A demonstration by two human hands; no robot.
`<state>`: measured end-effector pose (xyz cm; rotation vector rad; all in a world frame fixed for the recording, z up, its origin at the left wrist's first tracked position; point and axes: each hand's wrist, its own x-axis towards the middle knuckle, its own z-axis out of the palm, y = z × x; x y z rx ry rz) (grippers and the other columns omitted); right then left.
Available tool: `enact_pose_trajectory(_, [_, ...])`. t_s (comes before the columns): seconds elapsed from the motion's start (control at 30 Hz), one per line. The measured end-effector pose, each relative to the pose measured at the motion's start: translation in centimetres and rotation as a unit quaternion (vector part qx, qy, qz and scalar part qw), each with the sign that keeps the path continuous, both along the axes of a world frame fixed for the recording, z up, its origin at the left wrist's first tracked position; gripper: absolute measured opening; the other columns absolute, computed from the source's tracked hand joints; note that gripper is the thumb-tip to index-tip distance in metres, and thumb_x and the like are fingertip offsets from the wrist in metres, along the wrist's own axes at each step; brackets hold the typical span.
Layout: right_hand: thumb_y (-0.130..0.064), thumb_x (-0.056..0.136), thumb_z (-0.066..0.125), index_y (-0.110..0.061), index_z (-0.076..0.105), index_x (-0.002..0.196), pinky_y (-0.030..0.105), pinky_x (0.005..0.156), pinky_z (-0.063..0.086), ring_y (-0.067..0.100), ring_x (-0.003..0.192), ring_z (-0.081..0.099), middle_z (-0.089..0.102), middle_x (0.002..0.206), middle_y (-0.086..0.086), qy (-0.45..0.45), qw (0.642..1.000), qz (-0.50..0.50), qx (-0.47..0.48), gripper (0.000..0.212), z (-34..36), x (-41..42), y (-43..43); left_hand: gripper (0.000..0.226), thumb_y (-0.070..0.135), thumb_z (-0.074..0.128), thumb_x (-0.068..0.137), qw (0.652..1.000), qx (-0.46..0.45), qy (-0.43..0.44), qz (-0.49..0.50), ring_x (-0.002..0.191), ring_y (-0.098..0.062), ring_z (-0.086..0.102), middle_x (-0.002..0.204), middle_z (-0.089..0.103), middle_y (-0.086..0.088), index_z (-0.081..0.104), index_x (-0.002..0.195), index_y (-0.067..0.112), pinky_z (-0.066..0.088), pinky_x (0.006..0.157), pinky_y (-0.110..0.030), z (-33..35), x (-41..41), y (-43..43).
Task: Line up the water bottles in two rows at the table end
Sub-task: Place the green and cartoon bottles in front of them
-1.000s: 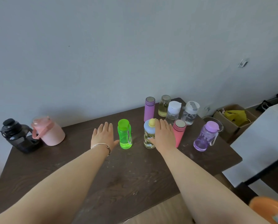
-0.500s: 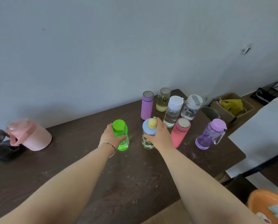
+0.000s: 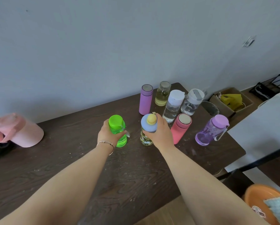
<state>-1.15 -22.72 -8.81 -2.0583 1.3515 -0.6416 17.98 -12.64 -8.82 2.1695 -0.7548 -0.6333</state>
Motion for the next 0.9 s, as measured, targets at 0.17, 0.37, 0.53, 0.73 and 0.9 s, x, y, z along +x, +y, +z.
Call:
enact_pose_trajectory(0.17, [-0.039,0.071,0.085,-0.024,0.039,0.144,0.037,0.086,0.050,0.023,0.116,0.053,0.052,0.131,0.002,-0.008,1.000,-0.004,0.008,0.088,0.4,0.0,0.3,0.082,0.043,0.087,0.061,0.999,-0.008,0.018,0.033,0.102,-0.030,0.061,0.113,0.065,-0.004,0.045,0.129,0.025,0.047,0.083,-0.033,0.7,-0.3,1.0])
enact_pose_trajectory(0.37, [-0.042,0.069,0.082,-0.029,0.040,0.141,0.038,0.083,0.048,0.024,0.115,0.055,0.053,0.129,0.000,-0.014,0.999,0.007,0.029,0.084,1.5,0.9,1.8,0.080,0.043,0.086,0.063,0.997,-0.008,0.002,0.070,0.102,-0.031,0.061,0.113,0.065,-0.005,0.045,0.129,0.024,0.048,0.082,-0.034,2.5,0.1,3.9])
enact_pose_trajectory(0.53, [-0.041,0.069,0.082,-0.032,0.040,0.142,0.039,0.086,0.049,0.022,0.114,0.056,0.051,0.131,-0.003,-0.024,0.997,0.060,0.032,0.085,2.3,3.3,4.0,0.080,0.044,0.086,0.062,0.991,-0.027,-0.003,0.129,0.102,-0.030,0.061,0.112,0.065,-0.003,0.045,0.129,0.026,0.048,0.083,-0.034,3.6,1.6,7.9])
enact_pose_trajectory(0.73, [-0.039,0.068,0.081,-0.035,0.039,0.141,0.035,0.085,0.047,0.020,0.113,0.056,0.050,0.129,-0.005,-0.030,0.992,0.110,0.056,0.084,3.7,8.5,8.8,0.079,0.045,0.084,0.060,0.979,-0.031,-0.014,0.203,0.100,-0.030,0.061,0.110,0.065,-0.003,0.046,0.126,0.026,0.049,0.082,-0.035,4.4,4.9,15.1])
enact_pose_trajectory(0.9, [-0.038,0.070,0.082,-0.035,0.040,0.142,0.030,0.082,0.040,0.020,0.113,0.056,0.049,0.131,-0.005,-0.041,0.986,0.148,0.063,0.083,4.8,13.6,14.0,0.073,0.045,0.084,0.060,0.971,-0.029,-0.020,0.235,0.099,-0.032,0.061,0.107,0.065,-0.004,0.048,0.121,0.025,0.051,0.081,-0.037,4.8,8.8,21.3])
